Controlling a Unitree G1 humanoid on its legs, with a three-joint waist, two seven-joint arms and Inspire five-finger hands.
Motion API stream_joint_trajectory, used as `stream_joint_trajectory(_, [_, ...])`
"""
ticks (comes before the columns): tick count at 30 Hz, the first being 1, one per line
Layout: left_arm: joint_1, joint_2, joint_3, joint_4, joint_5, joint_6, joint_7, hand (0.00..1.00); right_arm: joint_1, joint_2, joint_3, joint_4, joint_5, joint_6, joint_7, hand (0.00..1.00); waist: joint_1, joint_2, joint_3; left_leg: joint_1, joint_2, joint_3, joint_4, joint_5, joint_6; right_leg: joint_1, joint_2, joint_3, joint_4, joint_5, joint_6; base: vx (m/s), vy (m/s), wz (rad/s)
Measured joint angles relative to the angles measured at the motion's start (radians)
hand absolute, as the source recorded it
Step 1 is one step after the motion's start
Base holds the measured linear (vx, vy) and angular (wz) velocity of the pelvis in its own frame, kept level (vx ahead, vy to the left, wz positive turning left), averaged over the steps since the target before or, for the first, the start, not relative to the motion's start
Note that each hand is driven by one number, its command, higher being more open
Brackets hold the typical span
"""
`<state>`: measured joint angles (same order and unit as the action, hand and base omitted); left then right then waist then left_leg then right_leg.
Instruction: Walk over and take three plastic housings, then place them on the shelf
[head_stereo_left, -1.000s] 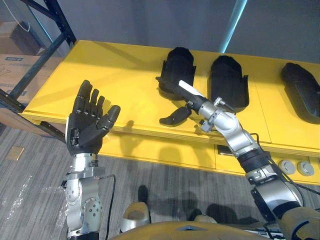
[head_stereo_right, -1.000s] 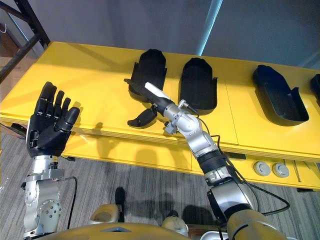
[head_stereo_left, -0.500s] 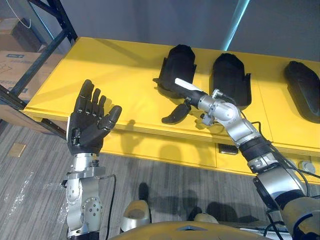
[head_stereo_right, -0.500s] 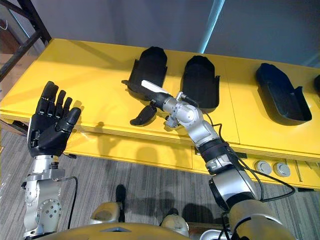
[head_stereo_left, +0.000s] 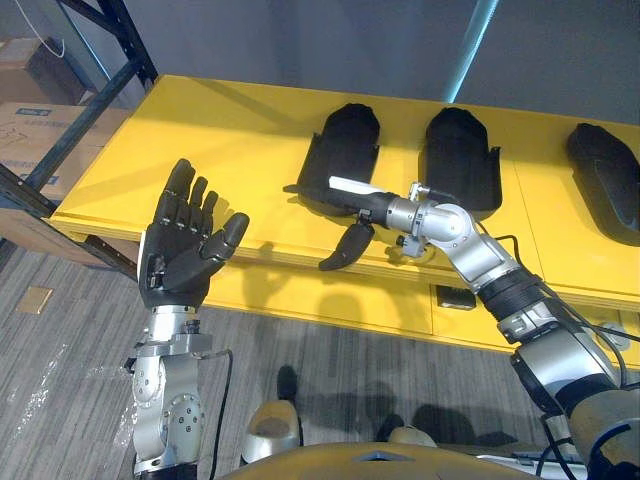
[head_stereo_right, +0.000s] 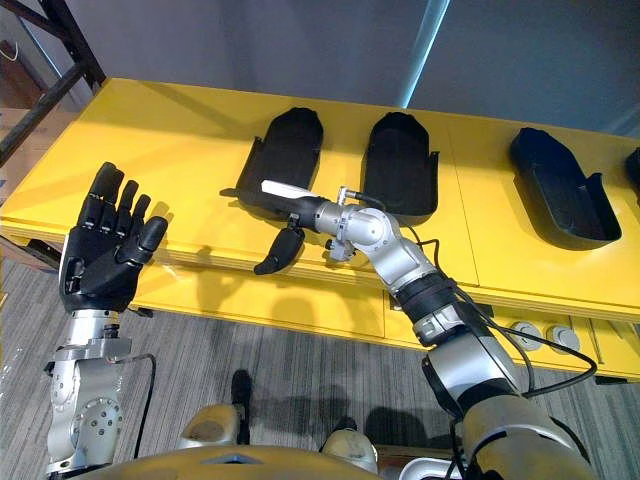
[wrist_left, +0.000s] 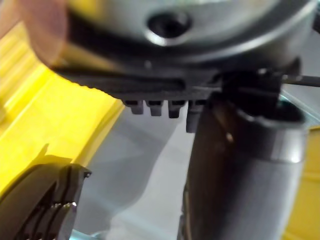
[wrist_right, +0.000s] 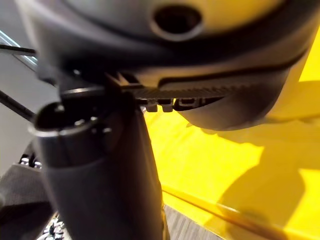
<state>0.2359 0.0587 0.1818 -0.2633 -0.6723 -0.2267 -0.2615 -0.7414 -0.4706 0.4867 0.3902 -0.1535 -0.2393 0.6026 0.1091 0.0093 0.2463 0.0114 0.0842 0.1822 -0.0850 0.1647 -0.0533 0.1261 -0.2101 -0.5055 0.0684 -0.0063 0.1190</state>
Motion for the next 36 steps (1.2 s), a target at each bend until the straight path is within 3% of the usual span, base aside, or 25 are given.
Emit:
stream_joint_trajectory(6, [0.0,0.008,-0.028,0.024,0.012,0.014,0.0,1.0,0.009,-0.001,0.036,-0.025,-0.084,-0.014,-0.082,1.0,0.0,-0.001,-0.002,0.002,0.0,0.003,0.0,0.001,0.0,0.0,0.0,0.003,-0.001,0.001,0.001,0.0,0.0,0.0])
stream_joint_trajectory(9, [0.001,0.027,-0.03,0.061,0.01,0.014,0.004,1.0,0.039,-0.006,0.029,-0.017,-0.215,-0.052,-0.273,1.0,0.004,-0.001,-0.002,-0.001,0.0,0.003,0.0,0.003,0.001,-0.002,0.0,0.003,-0.002,0.003,0.003,0.0,0.0,0.0])
stream_joint_trajectory(11, [0.008,0.028,-0.034,0.071,0.005,0.014,0.006,1.0,0.085,-0.002,-0.039,-0.012,-0.309,-0.121,-0.482,1.0,0.01,-0.001,-0.002,-0.002,0.0,0.003,0.0,0.003,0.002,-0.002,0.0,0.003,-0.003,0.005,0.005,0.0,0.0,0.0])
stream_joint_trajectory(14, [0.017,0.028,-0.058,0.071,-0.014,0.012,0.002,1.0,0.092,0.006,-0.17,-0.025,-0.426,-0.147,-0.701,1.0,0.015,-0.001,-0.003,-0.002,0.0,0.003,0.0,0.004,0.002,-0.002,0.0,0.004,-0.004,0.005,0.006,0.0,0.0,0.0])
stream_joint_trajectory(17, [0.043,0.028,-0.07,0.071,-0.031,0.011,-0.009,1.0,0.093,0.01,-0.249,-0.1,-0.469,-0.148,-0.812,1.0,0.01,0.001,-0.004,-0.002,-0.001,0.005,0.001,0.004,0.002,-0.002,0.001,0.007,-0.008,0.008,0.006,0.0,0.0,-0.02])
stream_joint_trajectory(26, [0.052,0.028,-0.093,0.071,-0.035,0.009,-0.027,1.0,0.122,0.038,-0.222,-0.148,-0.458,-0.189,-0.801,1.0,-0.001,0.032,-0.022,0.002,0.0,0.006,0.001,0.004,0.002,0.001,0.001,0.01,-0.01,0.008,0.006,0.0,0.0,0.0])
stream_joint_trajectory(30, [0.053,0.028,-0.094,0.071,-0.039,0.009,-0.03,1.0,0.137,0.04,-0.2,-0.151,-0.397,-0.135,-0.701,1.0,-0.002,0.044,-0.03,0.011,0.0,0.006,0.0,0.004,0.001,0.01,0.001,0.01,-0.01,0.008,0.005,0.0,0.0,0.0])
stream_joint_trajectory(36, [0.063,0.031,-0.103,0.071,-0.037,0.004,-0.031,1.0,0.206,0.044,-0.235,-0.196,-0.3,-0.069,-0.703,1.0,-0.004,0.045,-0.03,0.01,-0.001,0.008,-0.003,-0.005,-0.007,0.01,0.002,0.014,-0.02,0.006,0.002,0.0,0.0,0.0])
